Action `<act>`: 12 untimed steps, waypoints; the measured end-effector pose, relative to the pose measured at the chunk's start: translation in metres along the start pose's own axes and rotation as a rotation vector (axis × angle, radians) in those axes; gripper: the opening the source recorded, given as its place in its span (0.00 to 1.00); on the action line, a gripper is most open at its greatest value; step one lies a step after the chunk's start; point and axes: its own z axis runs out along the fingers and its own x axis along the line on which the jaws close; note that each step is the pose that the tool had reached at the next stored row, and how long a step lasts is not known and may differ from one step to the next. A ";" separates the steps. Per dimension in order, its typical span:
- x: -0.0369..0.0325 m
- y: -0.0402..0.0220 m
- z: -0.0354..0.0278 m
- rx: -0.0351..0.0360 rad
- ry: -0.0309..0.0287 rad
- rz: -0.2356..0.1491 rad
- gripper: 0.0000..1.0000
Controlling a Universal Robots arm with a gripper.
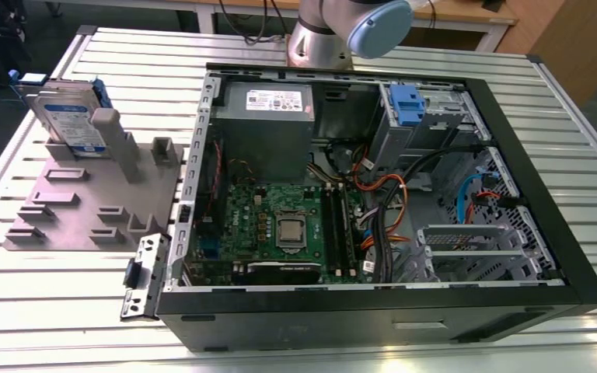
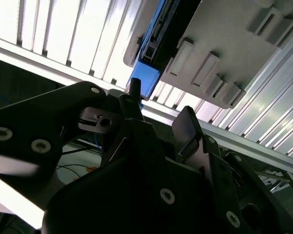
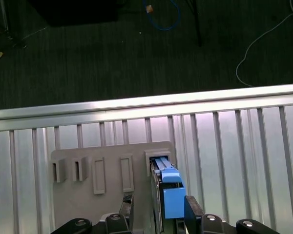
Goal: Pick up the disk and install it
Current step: 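Pick up the disk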
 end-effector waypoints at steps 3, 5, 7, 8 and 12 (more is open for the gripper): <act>-0.0089 0.0005 0.0010 -0.0002 -0.0006 0.000 0.53; -0.0137 0.0010 0.0030 0.0008 -0.0022 0.000 0.53; -0.0139 0.0025 0.0052 0.0097 -0.0031 -0.001 0.53; -0.0138 0.0032 0.0057 0.0171 -0.0038 -0.002 0.53; -0.0135 0.0057 0.0069 0.0531 -0.0077 -0.004 0.53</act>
